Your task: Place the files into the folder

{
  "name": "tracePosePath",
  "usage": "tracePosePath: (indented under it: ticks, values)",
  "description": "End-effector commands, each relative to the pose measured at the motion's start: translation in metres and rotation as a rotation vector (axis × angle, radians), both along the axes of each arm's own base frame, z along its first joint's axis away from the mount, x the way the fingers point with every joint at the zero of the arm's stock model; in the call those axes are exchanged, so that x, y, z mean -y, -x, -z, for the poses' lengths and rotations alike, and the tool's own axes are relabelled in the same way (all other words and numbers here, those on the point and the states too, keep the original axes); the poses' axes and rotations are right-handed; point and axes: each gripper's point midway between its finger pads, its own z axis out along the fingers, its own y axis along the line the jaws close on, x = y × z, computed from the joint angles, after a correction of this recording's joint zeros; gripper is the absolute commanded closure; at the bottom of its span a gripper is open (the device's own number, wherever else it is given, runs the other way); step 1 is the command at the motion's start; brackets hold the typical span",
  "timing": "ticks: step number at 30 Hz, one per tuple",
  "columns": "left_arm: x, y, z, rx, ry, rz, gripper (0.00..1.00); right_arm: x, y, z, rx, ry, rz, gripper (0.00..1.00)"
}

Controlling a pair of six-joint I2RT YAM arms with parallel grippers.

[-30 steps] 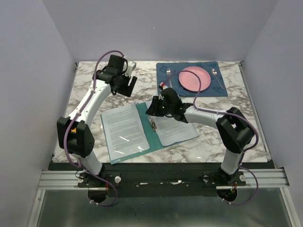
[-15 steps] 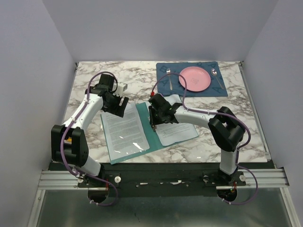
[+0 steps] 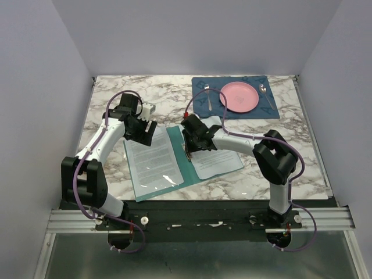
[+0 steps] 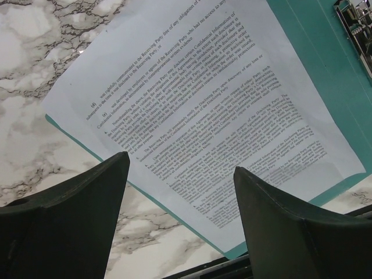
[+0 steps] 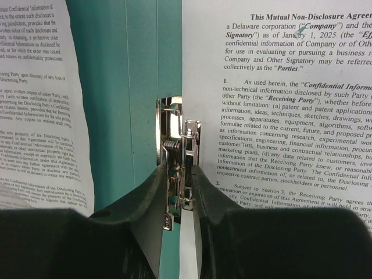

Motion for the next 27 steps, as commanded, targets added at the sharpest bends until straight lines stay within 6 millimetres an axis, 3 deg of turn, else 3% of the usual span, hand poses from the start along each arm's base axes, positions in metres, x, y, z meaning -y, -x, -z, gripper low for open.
tracePosePath:
  ticks: [1, 10, 27]
  values:
    - [0.001, 0.004, -0.004, 0.021, 0.019, 0.015, 0.14, -0.002, -0.004, 0.001, 0.024, 0.048, -0.016, 0.69]
    - [-0.003, 0.004, -0.005, 0.027, 0.002, 0.015, 0.15, -0.011, 0.002, 0.004, 0.021, 0.053, -0.045, 0.7]
    - [-0.002, 0.008, -0.009, 0.041, 0.011, 0.033, 0.16, -0.001, 0.006, 0.038, -0.04, 0.188, -0.046, 0.67]
